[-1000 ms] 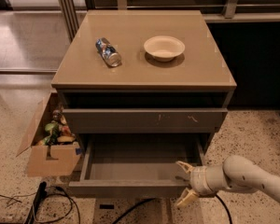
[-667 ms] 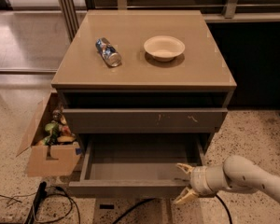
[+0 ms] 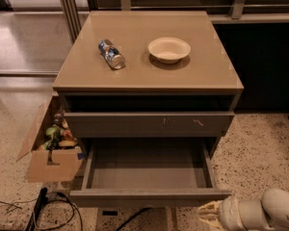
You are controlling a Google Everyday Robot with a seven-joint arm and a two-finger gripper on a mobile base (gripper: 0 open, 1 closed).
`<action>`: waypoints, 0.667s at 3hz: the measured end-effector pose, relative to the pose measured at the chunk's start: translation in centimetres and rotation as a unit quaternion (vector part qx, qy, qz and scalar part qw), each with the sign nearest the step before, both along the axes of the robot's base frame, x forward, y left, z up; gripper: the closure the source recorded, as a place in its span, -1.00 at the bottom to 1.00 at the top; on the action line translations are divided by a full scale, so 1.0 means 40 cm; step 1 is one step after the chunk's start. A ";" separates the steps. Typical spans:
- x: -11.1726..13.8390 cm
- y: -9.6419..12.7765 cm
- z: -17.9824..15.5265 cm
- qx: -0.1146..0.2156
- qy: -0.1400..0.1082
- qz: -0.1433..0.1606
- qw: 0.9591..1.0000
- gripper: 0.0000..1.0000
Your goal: Open middle drawer
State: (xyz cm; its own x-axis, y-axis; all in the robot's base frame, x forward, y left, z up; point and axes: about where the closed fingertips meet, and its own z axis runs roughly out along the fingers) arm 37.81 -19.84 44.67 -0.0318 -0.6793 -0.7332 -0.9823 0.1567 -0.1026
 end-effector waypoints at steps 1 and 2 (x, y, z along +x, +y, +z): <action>-0.040 -0.047 -0.002 0.001 0.000 -0.022 1.000 0.55; -0.038 -0.043 -0.002 0.002 0.000 -0.020 1.000 0.09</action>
Offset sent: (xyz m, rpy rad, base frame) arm -0.0166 -0.0194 -0.0008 0.0026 -0.0011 -0.0441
